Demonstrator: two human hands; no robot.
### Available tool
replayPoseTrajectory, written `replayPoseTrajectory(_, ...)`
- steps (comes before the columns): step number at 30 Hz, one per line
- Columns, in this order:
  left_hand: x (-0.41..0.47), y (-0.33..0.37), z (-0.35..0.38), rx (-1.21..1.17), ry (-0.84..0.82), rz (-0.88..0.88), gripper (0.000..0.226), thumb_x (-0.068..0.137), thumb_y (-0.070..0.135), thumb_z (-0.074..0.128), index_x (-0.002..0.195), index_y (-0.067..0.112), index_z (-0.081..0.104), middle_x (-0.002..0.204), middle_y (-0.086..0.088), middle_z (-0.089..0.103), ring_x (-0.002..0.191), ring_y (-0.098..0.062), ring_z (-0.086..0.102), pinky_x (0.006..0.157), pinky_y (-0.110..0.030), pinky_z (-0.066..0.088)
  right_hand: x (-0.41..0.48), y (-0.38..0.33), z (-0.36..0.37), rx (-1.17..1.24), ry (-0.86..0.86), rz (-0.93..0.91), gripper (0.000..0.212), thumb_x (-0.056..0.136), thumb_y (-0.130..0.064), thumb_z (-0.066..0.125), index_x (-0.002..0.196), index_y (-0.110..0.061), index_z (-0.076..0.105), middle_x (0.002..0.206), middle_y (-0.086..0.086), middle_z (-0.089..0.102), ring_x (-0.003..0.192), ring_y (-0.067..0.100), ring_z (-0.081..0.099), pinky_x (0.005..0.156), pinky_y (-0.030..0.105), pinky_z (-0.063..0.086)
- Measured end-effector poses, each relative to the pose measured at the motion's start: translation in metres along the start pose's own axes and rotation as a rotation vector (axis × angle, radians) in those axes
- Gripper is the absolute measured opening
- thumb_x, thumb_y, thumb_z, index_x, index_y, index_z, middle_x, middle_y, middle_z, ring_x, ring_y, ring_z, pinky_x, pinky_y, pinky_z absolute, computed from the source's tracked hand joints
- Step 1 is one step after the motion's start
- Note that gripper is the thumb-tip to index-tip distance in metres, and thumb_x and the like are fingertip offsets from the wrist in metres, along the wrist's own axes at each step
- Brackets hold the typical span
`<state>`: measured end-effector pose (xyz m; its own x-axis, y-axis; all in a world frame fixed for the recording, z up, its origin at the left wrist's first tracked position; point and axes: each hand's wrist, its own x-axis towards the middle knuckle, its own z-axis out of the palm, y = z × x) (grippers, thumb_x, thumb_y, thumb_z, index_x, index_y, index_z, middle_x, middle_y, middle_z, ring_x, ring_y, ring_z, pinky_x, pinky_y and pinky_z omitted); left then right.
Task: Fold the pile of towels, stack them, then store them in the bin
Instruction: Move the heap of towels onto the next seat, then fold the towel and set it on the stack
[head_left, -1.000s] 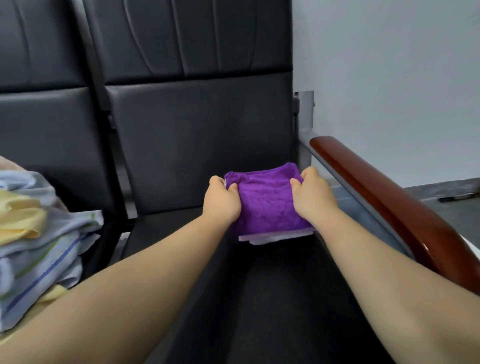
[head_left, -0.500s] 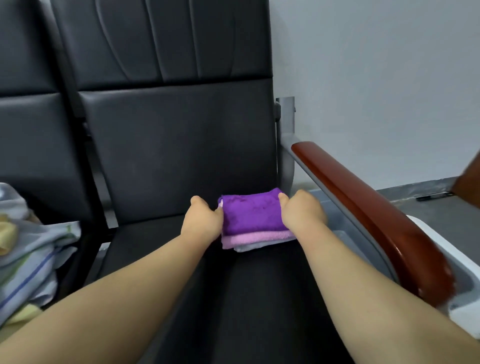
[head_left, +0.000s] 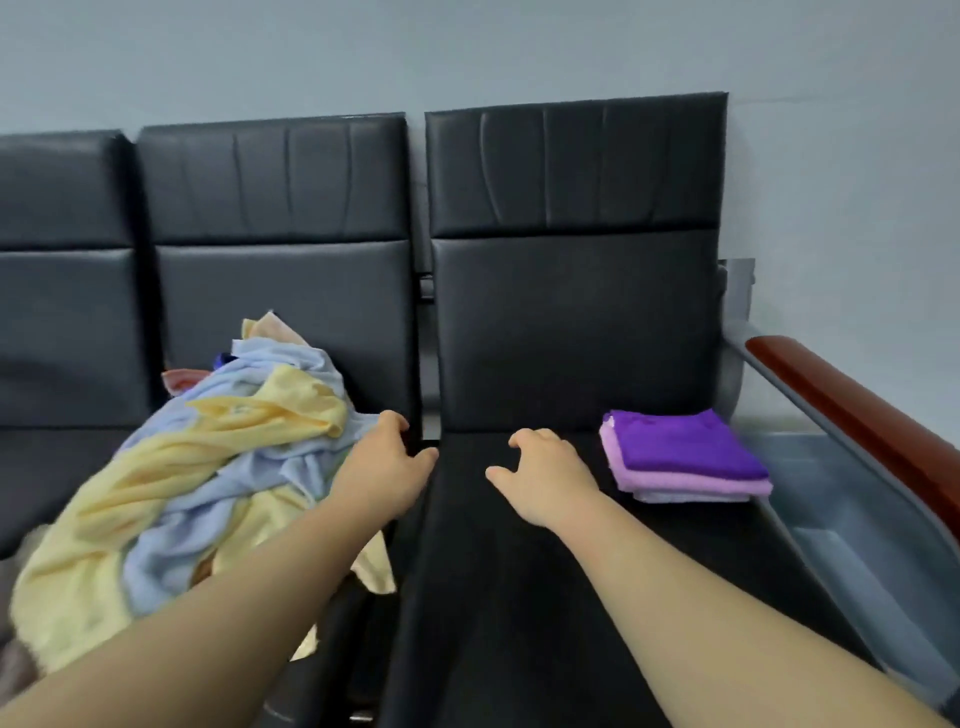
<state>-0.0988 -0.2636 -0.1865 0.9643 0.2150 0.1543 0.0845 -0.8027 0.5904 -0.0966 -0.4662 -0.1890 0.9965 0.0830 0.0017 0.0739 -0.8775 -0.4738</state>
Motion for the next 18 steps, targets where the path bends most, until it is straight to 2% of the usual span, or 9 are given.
replayPoseTrajectory(3, -0.001, -0.049, -0.056, 0.018, 0.082, -0.035, 0.037, 0.093, 0.040, 0.063, 0.120, 0.018, 0.049, 0.093, 0.003, 0.062, 0.080, -0.015, 0.061, 0.069, -0.033, 0.047, 0.008, -0.065, 0.027, 0.034, -0.084, -0.132, 0.051, 0.100, -0.042, 0.058, 0.146, -0.023, 0.048, 0.148, 0.001, 0.045, 0.129, 0.027, 0.049, 0.102, 0.042, 0.050)
replayPoseTrajectory(6, 0.006, -0.095, -0.103, 0.034, 0.133, -0.092, 0.048, 0.093, 0.045, 0.064, 0.130, 0.018, 0.049, 0.104, 0.004, 0.062, 0.084, -0.015, 0.062, 0.070, -0.034, 0.048, 0.023, -0.124, 0.051, 0.037, -0.185, -0.219, 0.042, 0.100, -0.032, 0.056, 0.140, -0.022, 0.053, 0.143, 0.002, 0.046, 0.113, 0.026, 0.058, 0.085, 0.037, 0.053)
replayPoseTrajectory(8, 0.016, -0.119, -0.126, 0.076, 0.151, -0.125, 0.053, 0.092, 0.046, 0.065, 0.135, 0.017, 0.051, 0.112, 0.000, 0.062, 0.088, -0.017, 0.061, 0.074, -0.033, 0.047, 0.035, -0.155, 0.060, 0.024, -0.213, -0.254, 0.030, 0.097, -0.028, 0.056, 0.126, -0.021, 0.059, 0.126, 0.003, 0.052, 0.104, 0.029, 0.061, 0.074, 0.037, 0.054)
replayPoseTrajectory(10, 0.030, -0.140, -0.141, 0.165, 0.199, -0.146, 0.057, 0.091, 0.048, 0.063, 0.138, 0.018, 0.053, 0.120, -0.004, 0.063, 0.104, -0.025, 0.060, 0.085, -0.038, 0.049, 0.051, -0.181, 0.068, 0.025, -0.203, -0.261, 0.018, 0.093, -0.027, 0.054, 0.109, -0.020, 0.059, 0.113, 0.003, 0.053, 0.097, 0.032, 0.060, 0.071, 0.041, 0.055)
replayPoseTrajectory(12, 0.043, -0.157, -0.150, 0.278, 0.216, -0.196, 0.058, 0.091, 0.055, 0.059, 0.139, 0.022, 0.050, 0.130, -0.007, 0.055, 0.118, -0.033, 0.053, 0.094, -0.044, 0.048, 0.072, -0.203, 0.078, 0.038, -0.194, -0.243, 0.021, 0.094, -0.030, 0.053, 0.111, -0.020, 0.057, 0.118, 0.005, 0.052, 0.096, 0.029, 0.059, 0.075, 0.039, 0.053)
replayPoseTrajectory(13, 0.050, -0.165, -0.152, 0.311, 0.202, -0.222, 0.058, 0.090, 0.059, 0.057, 0.137, 0.025, 0.049, 0.131, -0.006, 0.052, 0.119, -0.034, 0.051, 0.094, -0.046, 0.047, 0.083, -0.213, 0.084, 0.041, -0.191, -0.240, 0.024, 0.095, -0.034, 0.052, 0.114, -0.020, 0.056, 0.122, 0.007, 0.053, 0.095, 0.026, 0.058, 0.077, 0.039, 0.051)
replayPoseTrajectory(15, 0.063, -0.179, -0.155, 0.272, 0.156, -0.234, 0.057, 0.088, 0.063, 0.055, 0.131, 0.026, 0.050, 0.124, -0.002, 0.055, 0.112, -0.031, 0.054, 0.092, -0.045, 0.049, 0.100, -0.228, 0.091, 0.046, -0.166, -0.258, 0.038, 0.093, -0.042, 0.051, 0.125, -0.023, 0.055, 0.131, 0.008, 0.053, 0.096, 0.022, 0.055, 0.079, 0.038, 0.050)
replayPoseTrajectory(18, 0.084, -0.194, -0.155, 0.156, 0.155, -0.173, 0.056, 0.092, 0.065, 0.047, 0.133, 0.027, 0.052, 0.119, 0.002, 0.064, 0.106, -0.026, 0.060, 0.090, -0.044, 0.051, 0.121, -0.236, 0.100, 0.059, -0.131, -0.214, 0.047, 0.095, -0.036, 0.050, 0.142, -0.027, 0.050, 0.136, 0.006, 0.043, 0.109, 0.032, 0.058, 0.089, 0.041, 0.052)
